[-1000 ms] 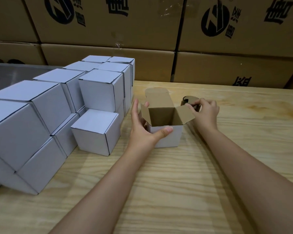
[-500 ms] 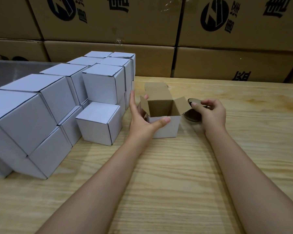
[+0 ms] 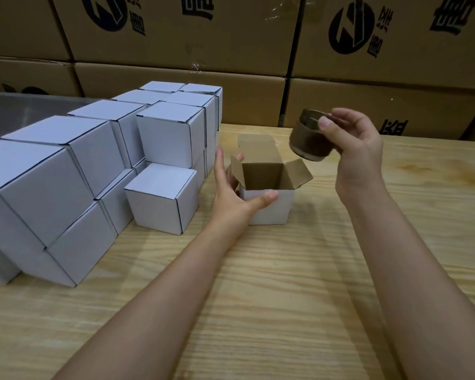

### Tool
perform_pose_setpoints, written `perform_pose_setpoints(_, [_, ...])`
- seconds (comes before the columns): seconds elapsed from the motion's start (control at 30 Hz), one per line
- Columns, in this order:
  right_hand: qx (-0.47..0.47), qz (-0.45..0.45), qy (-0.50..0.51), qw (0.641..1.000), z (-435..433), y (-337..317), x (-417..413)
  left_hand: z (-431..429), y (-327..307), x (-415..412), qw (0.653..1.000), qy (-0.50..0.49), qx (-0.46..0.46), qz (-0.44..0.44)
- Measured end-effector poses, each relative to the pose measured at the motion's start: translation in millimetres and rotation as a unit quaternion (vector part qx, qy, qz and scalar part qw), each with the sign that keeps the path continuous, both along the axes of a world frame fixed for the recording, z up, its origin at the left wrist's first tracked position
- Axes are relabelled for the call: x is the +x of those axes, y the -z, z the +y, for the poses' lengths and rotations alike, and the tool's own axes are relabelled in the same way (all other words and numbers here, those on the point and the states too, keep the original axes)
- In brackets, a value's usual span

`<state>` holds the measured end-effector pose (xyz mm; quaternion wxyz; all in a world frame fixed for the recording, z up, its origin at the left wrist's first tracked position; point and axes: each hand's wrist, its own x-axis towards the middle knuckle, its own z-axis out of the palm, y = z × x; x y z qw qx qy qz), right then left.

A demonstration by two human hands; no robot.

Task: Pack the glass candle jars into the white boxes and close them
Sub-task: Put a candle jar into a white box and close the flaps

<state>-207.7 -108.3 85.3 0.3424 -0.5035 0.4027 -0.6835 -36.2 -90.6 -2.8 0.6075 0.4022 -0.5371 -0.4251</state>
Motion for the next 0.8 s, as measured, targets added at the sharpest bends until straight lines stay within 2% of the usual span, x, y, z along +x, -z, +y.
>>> perform_pose_setpoints(0.1, [-0.012,0.077,-0.053,0.996,6,-2,16,1,-1,0,1.000,0.003,0.005,0.004])
perform_pose_setpoints(0.2, [0.017,0.166,-0.065,0.984,7,7,28,1,-2,-2,1.000,0.004,0.004,0.009])
perform_pose_setpoints(0.43, [0.045,0.288,-0.103,0.951,5,24,30,-2,0,-3,1.000,0.002,-0.002,0.015])
perform_pose_setpoints(0.5, [0.027,0.348,-0.103,0.932,5,27,28,-2,0,-3,1.000,0.001,0.001,0.015])
perform_pose_setpoints(0.63, [-0.034,0.480,-0.100,0.871,4,27,23,-1,0,-4,1.000,0.003,-0.003,0.023])
perform_pose_setpoints(0.8, [-0.058,0.560,-0.111,0.819,0,34,19,1,-1,-4,1.000,0.013,-0.007,0.027])
